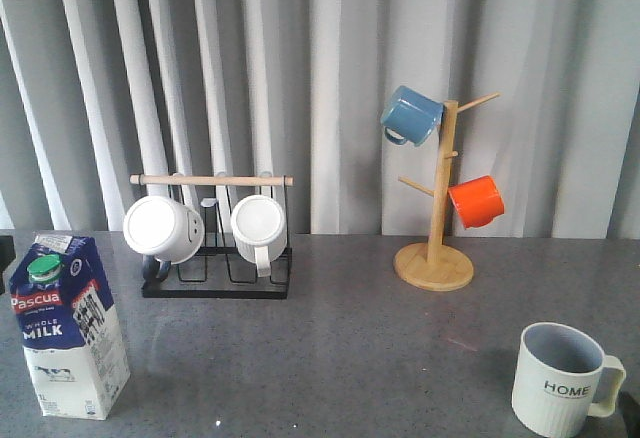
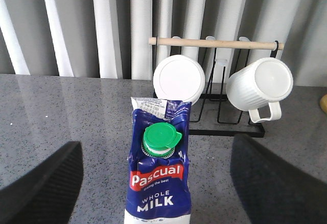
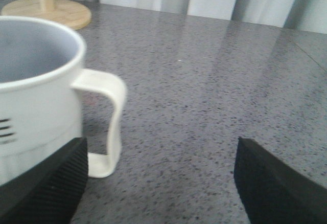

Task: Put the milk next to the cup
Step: 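Grasp the white HOME mug by its handle with the right gripper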

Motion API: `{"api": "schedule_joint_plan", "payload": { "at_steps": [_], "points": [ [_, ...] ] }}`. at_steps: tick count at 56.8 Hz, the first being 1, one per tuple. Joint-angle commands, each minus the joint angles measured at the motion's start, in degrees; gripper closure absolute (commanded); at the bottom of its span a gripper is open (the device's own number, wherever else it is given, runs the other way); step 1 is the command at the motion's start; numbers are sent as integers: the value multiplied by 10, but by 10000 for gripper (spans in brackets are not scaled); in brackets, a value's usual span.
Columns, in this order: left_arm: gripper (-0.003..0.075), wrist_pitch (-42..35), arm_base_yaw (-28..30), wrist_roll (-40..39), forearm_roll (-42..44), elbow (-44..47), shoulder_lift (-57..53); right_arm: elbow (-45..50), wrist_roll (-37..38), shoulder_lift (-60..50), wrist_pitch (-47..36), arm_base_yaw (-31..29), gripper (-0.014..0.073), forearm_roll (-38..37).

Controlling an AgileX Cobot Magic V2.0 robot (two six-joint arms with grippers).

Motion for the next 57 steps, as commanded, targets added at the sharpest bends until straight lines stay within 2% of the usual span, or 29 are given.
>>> {"api": "schedule_joint_plan", "payload": {
  "at_steps": [1, 12, 43, 48, 53, 57],
  "points": [
    [164, -38, 1, -1, -4, -18, -6, -24, 16, -7, -50, -12, 30, -24],
    [164, -38, 1, -1, -4, -18, -6, -40, 22, 17, -50, -12, 30, -49],
    [164, -38, 1, -1, -4, -18, -6, -81, 62, 75, -63, -12, 53, -51],
    [164, -38, 1, -1, -4, -18, -6, -95, 68, 85, -63, -12, 113, -60],
    [164, -38, 1, -1, -4, -18, -6, -106, 86, 92, -63, -12, 224, -82],
    [164, -38, 1, -1, -4, -18, -6, -113, 100, 96, -63, -10, 345, -101]
  ]
}}
